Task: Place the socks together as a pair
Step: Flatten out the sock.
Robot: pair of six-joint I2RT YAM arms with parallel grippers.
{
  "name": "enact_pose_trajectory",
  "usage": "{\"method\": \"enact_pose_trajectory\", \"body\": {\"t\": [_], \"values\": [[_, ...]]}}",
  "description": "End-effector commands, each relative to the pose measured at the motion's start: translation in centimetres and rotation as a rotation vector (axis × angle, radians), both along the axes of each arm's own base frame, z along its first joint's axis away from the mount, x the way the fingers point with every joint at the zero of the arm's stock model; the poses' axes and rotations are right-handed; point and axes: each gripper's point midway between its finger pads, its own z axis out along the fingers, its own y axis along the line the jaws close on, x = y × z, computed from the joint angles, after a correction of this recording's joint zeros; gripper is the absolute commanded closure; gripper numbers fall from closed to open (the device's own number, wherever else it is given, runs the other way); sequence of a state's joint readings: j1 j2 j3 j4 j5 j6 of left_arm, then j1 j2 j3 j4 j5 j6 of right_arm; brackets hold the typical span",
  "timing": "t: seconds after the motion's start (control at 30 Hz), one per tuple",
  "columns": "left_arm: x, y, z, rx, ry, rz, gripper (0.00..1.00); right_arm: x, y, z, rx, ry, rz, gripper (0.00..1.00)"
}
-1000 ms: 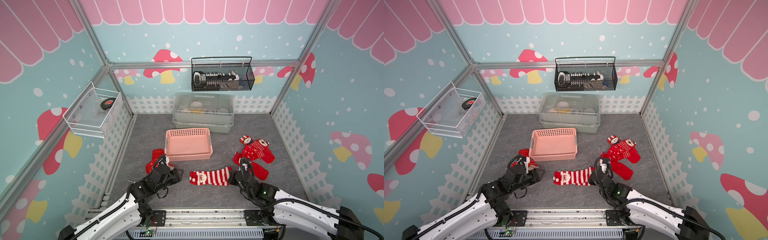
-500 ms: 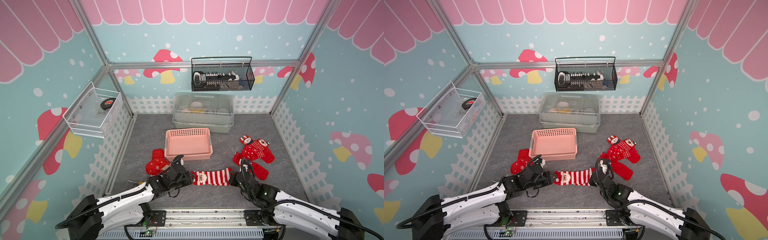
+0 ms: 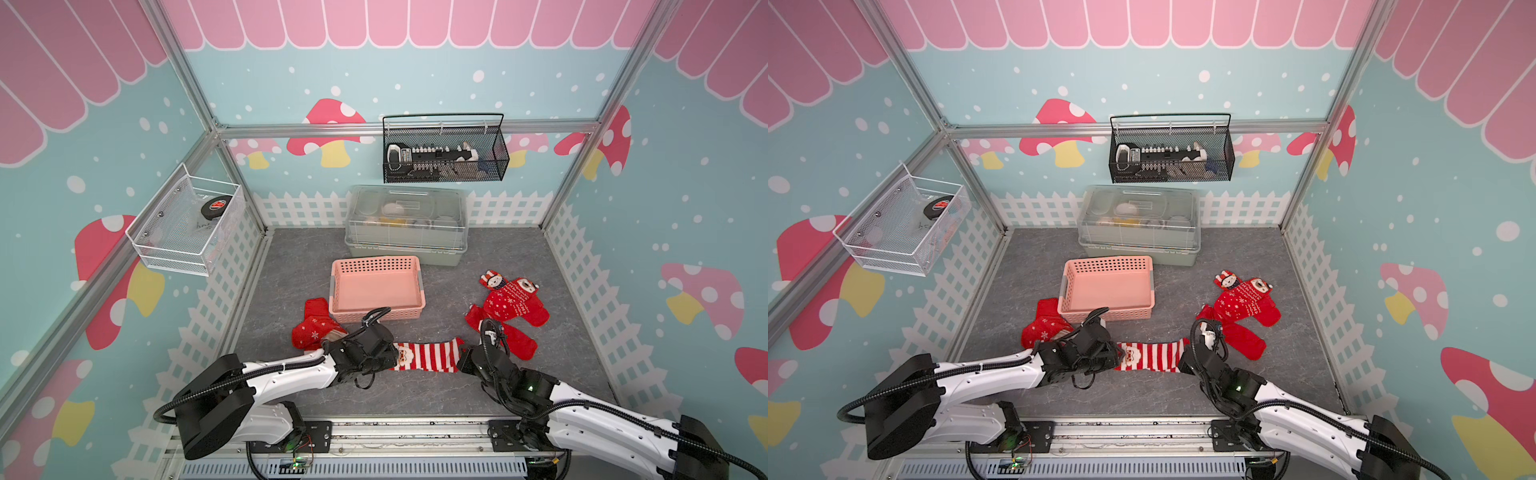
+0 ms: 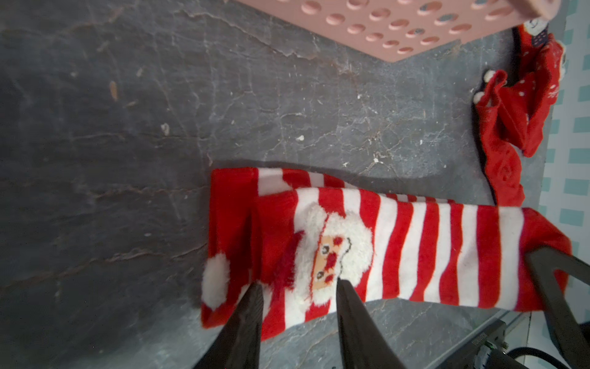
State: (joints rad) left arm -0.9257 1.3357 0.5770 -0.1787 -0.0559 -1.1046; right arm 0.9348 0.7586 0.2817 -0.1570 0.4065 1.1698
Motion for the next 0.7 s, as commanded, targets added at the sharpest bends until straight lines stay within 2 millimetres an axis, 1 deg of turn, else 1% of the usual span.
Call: {"method": "enact_pose_trajectory", "body": {"t": [0.0,0.1,0.27,0.47,0.53,0.6,0.67], "values": [[0.9,0.1,0.2,0.013,-0.022,0.049,0.61,0.0,-0.4,-0.5,0.026,0.014,-0.036,1.00],[0.9,0.3,-0.2,0.026,-0.019,0.056,0.61,-0.1,-0.5,-0.6,0.025,0.017,-0.037,1.00],[1.0,1.3,-1.0,0.064,-0.031,0.083,0.61,-0.2,-1.0,-1.3,0.018,0.023,-0.056,1.00],[1.1,2.0,-1.2,0.101,-0.041,0.088,0.60,-0.2,-1.1,-1.5,0.013,0.025,-0.060,1.00],[1.0,2.3,-1.5,0.102,-0.039,0.098,0.60,-0.2,-1.2,-1.6,0.012,0.026,-0.066,1.00],[0.8,2.1,-1.8,0.086,-0.029,0.099,0.60,-0.2,-1.2,-1.5,0.016,0.027,-0.066,1.00],[0.5,1.6,-2.2,0.058,-0.015,0.077,0.60,-0.3,-1.1,-1.5,0.021,0.033,-0.064,1.00]]}}
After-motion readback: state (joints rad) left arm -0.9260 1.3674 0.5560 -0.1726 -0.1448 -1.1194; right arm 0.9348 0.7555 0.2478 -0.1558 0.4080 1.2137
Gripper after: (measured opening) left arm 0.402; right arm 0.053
